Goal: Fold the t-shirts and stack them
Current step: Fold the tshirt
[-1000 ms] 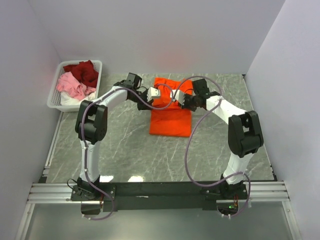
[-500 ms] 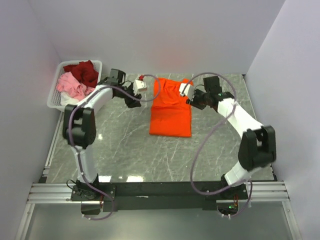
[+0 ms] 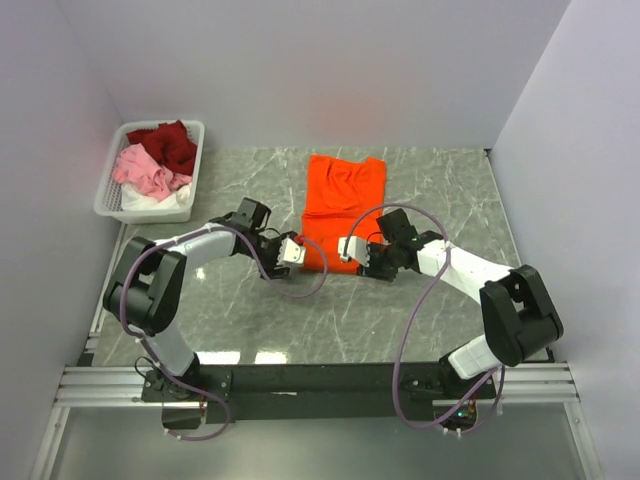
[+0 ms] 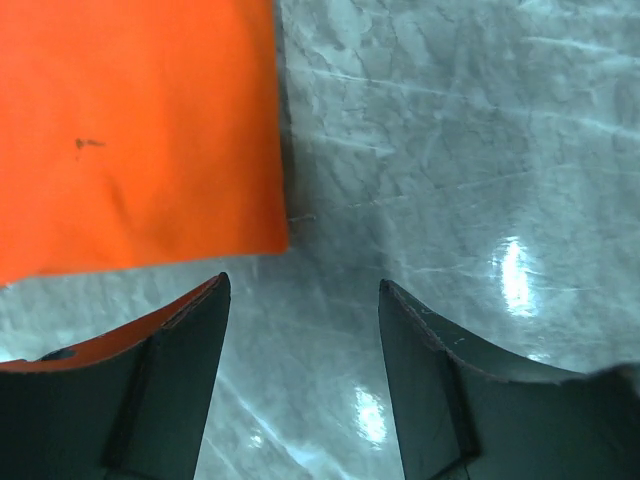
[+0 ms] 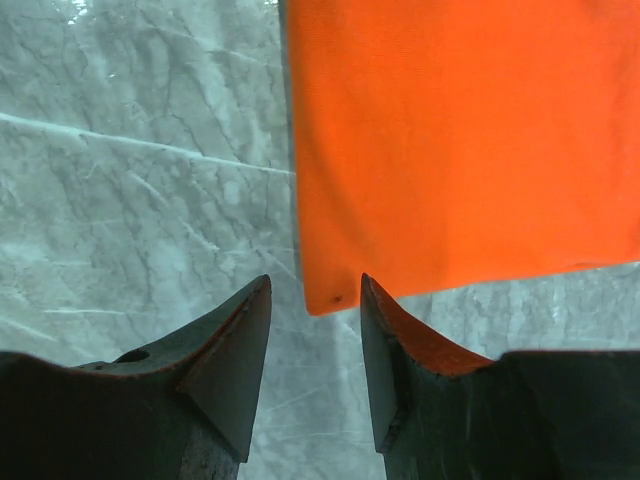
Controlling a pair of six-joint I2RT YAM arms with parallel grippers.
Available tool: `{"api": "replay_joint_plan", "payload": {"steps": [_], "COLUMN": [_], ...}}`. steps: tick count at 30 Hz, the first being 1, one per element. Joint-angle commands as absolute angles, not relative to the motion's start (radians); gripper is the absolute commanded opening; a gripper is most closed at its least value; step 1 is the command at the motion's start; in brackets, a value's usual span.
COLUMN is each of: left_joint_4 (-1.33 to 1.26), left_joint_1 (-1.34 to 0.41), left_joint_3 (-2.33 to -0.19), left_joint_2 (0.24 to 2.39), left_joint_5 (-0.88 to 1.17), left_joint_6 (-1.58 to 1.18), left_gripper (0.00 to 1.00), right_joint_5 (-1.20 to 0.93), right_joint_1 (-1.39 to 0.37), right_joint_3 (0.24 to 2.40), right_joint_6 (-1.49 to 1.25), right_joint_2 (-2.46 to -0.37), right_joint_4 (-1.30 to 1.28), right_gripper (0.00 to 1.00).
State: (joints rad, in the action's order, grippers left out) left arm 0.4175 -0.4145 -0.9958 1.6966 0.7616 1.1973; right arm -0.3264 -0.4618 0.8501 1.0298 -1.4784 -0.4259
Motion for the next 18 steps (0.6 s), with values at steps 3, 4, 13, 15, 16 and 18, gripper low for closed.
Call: {"api": "replay_joint_plan", "payload": {"steps": [3,4,13,15,16,18], "left_joint_4": [0.284,0.276,0.293,0.346,0.363,0.356], "left_joint_1": [-0.442,-0.445,-0.479,-0.492,-0.495,-0.508], "left_joint_3": [-0.991,-0.989,-1.017,-1.041,-1.049,-1.048], "left_joint_2": [1.687,1.696,1.743,1.764,1.769,1.776], "left_joint_5": [0.756,0.753,0.744,0.726,0.715,0.693], "left_joint_6": [1.301,1.298,1.351,1.382,1.397,1.391], "left_gripper": [0.67,0.66,0.53,0.49,0.47,0.47], "right_joint_5": [-0.275,-0.265,-0.198,-0.192,-0.187,-0.181], "right_joint_1": [-0.498,-0.503,-0.531,-0.535,-0.543,-0.551], "right_joint_3": [0.828,0.822,0.848,0.867,0.871,0.87], "right_joint_6": [1.015,1.014,1.003,0.994,0.993,0.988], "right_joint_2": [-1.489,-1.496,-1.6,-1.612,-1.618,-1.618], "right_joint_4": [-0.319,-0.308,-0.278,-0.298,-0.305,-0.322], "right_gripper": [0.49,0.49,0.5,0.49,0.48,0.46]}}
